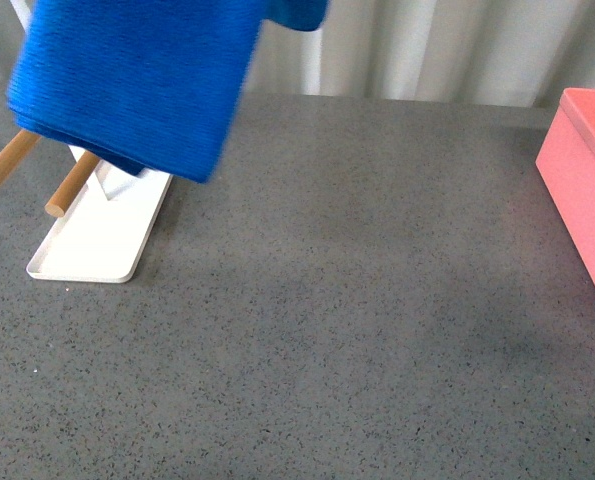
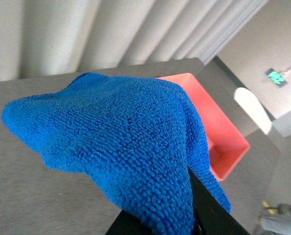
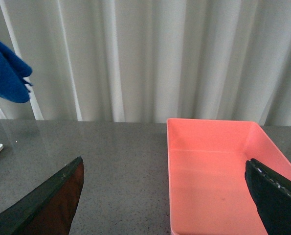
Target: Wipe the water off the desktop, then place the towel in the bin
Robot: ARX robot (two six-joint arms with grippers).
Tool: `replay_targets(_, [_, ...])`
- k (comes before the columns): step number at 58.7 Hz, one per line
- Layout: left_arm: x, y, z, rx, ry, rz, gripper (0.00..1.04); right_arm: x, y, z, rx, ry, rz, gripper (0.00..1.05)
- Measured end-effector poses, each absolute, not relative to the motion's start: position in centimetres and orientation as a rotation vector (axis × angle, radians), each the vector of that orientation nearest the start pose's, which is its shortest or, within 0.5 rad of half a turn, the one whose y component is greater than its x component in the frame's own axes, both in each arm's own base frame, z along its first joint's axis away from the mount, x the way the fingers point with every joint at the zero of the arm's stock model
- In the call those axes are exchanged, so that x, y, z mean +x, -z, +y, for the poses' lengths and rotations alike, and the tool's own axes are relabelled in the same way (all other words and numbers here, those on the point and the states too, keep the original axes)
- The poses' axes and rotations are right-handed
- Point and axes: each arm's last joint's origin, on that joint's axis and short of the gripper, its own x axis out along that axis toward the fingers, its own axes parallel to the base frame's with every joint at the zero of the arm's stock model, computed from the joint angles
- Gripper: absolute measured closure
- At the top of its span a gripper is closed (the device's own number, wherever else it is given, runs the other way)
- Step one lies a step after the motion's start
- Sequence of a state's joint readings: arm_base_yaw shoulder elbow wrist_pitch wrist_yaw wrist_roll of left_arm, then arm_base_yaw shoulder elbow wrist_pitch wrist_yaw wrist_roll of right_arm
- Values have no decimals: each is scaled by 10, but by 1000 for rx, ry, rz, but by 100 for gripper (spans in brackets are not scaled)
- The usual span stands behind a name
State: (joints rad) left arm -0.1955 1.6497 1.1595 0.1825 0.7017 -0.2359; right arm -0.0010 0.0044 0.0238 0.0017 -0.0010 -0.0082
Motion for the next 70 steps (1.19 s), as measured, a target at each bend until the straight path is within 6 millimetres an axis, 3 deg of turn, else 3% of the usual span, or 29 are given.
replay_targets(16, [337, -264, -160, -410, 1012, 422, 100, 96, -171, 0, -8, 0, -21, 7])
replay_targets(23, [333, -251, -179, -440, 1013, 424, 100, 96, -171, 0, -8, 0, -21, 7])
replay_targets(36, [331, -244, -183, -457, 1009, 452, 100, 96, -172, 0, -8, 0, -21, 7])
replay_targets(43, [331, -244, -183, -461, 1004, 453, 100, 103, -171, -4, 107, 13, 360, 7])
replay_targets(55, [331, -244, -183, -463, 1004, 452, 100, 133, -190, -20, 169, -281, 464, 7])
replay_targets(58, [331, -244, -183, -463, 1004, 452, 100, 146, -194, -22, 181, -437, 483, 7])
replay_targets(63, [331, -244, -183, -463, 1004, 452, 100, 169, -187, -19, 195, -647, 513, 7])
replay_targets(70, [331, -244, -183, -463, 1004, 452, 100, 197, -182, -10, 193, -787, 496, 7])
